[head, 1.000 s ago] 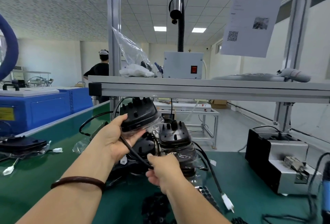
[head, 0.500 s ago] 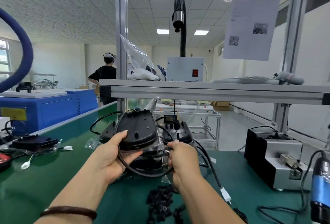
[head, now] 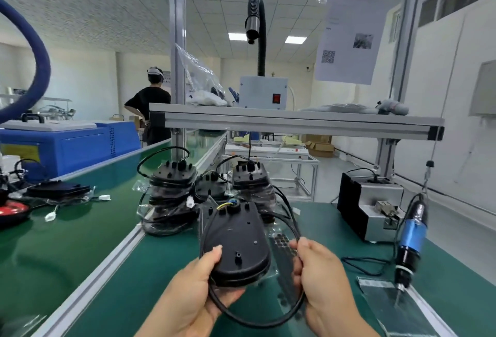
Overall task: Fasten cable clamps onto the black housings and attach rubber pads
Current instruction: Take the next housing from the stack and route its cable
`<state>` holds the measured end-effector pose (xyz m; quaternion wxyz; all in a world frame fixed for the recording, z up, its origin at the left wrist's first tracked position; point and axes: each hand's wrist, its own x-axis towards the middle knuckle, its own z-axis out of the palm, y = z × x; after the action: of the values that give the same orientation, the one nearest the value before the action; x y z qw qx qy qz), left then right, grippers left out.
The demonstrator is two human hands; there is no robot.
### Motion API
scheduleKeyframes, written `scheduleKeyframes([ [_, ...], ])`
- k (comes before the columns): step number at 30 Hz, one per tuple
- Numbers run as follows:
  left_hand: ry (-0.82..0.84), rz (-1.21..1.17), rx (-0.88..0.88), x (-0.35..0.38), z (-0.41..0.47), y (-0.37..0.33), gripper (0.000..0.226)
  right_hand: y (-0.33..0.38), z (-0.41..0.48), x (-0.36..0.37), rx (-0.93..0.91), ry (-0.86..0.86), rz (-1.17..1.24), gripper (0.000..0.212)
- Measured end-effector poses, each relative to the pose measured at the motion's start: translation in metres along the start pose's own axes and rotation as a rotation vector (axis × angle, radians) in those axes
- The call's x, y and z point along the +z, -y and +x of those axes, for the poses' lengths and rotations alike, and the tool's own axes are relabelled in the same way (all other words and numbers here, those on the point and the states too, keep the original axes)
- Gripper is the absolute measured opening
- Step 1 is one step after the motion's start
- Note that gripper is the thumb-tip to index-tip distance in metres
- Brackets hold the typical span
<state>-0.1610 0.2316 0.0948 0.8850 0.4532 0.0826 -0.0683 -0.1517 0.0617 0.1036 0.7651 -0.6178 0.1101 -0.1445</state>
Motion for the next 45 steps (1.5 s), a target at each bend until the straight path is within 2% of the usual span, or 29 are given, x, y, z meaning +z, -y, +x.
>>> scheduleKeyframes([
  [7, -0.039, 0.099, -0.052, -0.004, -0.033, 0.035, 0.022, -0.032, -0.029, -0.037, 0.038, -0.021, -0.006, 0.026],
  [18, -0.139, 0.317, -0.034, -0.008, -0.045, 0.051, 0.025, -0.046, -0.049, -0.049, 0.071, -0.056, 0.042, 0.026],
  [24, -0.247, 0.775, 0.112, -0.021, -0.058, 0.047, 0.037, -0.044, -0.049, -0.043, 0.048, -0.057, 0.066, 0.026],
  [29, -0.289, 1.003, 0.197, -0.021, -0.059, 0.046, 0.035, -0.041, -0.049, -0.036, -0.011, -0.063, 0.067, 0.027],
  [32, -0.295, 1.079, 0.190, -0.021, -0.057, 0.044, 0.022, -0.035, -0.049, -0.031, -0.044, -0.048, 0.101, 0.027],
  [34, -0.293, 1.125, 0.176, -0.023, -0.054, 0.044, 0.021, -0.031, -0.049, -0.028, -0.041, -0.033, 0.134, 0.027],
  [36, -0.322, 1.235, 0.161, -0.028, -0.049, 0.045, 0.028, -0.028, -0.049, -0.025, -0.035, -0.019, 0.142, 0.027],
  [39, -0.382, 1.417, 0.230, -0.034, -0.041, 0.047, 0.030, -0.027, -0.049, -0.020, -0.034, -0.007, 0.142, 0.027],
  [41, -0.388, 1.428, 0.262, -0.035, -0.039, 0.048, 0.036, -0.027, -0.049, -0.018, -0.031, -0.005, 0.140, 0.027],
  [45, -0.406, 1.313, 0.285, -0.031, -0.039, 0.038, 0.064, -0.020, -0.045, -0.011, -0.047, 0.002, 0.134, 0.027],
])
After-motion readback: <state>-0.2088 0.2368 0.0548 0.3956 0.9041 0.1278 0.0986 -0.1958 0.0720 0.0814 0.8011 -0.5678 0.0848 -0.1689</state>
